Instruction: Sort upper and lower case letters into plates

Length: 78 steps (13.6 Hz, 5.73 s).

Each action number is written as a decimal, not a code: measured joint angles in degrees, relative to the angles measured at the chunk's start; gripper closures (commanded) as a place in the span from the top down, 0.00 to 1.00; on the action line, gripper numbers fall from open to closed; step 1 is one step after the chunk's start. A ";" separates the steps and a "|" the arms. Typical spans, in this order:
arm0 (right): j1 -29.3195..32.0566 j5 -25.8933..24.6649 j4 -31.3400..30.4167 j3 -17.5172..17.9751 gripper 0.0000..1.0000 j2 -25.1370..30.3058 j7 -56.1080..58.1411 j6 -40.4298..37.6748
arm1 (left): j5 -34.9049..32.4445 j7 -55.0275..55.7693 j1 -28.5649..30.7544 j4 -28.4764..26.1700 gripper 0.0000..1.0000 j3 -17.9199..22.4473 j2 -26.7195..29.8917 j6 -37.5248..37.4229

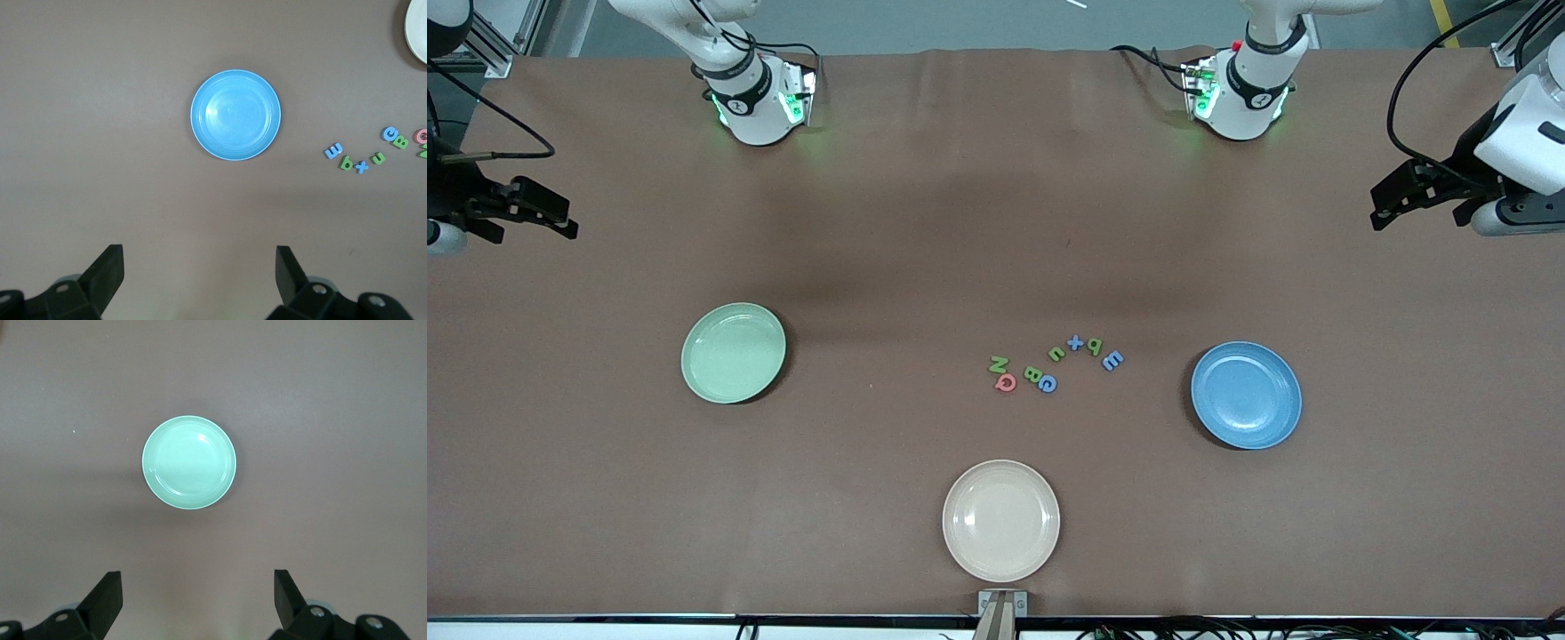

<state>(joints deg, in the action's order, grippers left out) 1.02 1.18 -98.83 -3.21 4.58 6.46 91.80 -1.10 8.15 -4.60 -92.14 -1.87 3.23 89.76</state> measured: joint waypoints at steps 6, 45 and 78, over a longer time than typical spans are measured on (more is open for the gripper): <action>0.00 0.83 -0.07 -0.03 1.00 0.00 -1.21 -0.04 | 0.00 0.00 -0.17 0.02 1.00 -0.01 -0.37 0.00; -43.97 -0.71 20.29 0.37 0.91 -50.94 -62.25 39.32 | -0.31 72.50 -22.06 -5.21 0.80 -1.64 -44.49 43.48; -7.11 0.37 -26.75 -1.18 0.03 -24.15 -1.07 48.36 | -2.59 60.67 -14.11 -7.24 0.91 -1.91 -36.45 38.51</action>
<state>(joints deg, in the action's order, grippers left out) -6.09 1.55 -125.58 -4.39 -19.57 5.39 140.17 -3.69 68.81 -18.71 -99.39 -3.79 -33.22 128.27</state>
